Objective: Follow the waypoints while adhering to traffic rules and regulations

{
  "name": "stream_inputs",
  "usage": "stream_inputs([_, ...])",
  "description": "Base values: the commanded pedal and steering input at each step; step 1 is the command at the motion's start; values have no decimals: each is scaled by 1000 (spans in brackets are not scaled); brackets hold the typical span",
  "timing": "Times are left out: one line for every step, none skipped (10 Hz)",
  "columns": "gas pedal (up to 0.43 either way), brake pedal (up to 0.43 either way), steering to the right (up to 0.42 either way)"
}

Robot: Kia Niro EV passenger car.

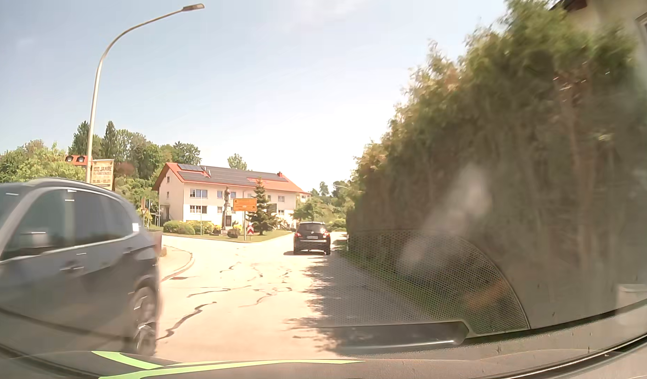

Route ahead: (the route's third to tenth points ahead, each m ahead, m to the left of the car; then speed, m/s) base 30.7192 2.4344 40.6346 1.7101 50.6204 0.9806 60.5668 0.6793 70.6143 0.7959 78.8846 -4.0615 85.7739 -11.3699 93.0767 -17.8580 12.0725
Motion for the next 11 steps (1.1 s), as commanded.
stream_inputs([98, 0, -25])
stream_inputs([98, 0, -27])
stream_inputs([98, 0, -27])
stream_inputs([98, 0, -26])
stream_inputs([98, 0, -25])
stream_inputs([98, 0, -21])
stream_inputs([98, 0, -15])
stream_inputs([98, 0, -8])
stream_inputs([98, 0, -4])
stream_inputs([98, 0, 0])
stream_inputs([98, 0, 6])
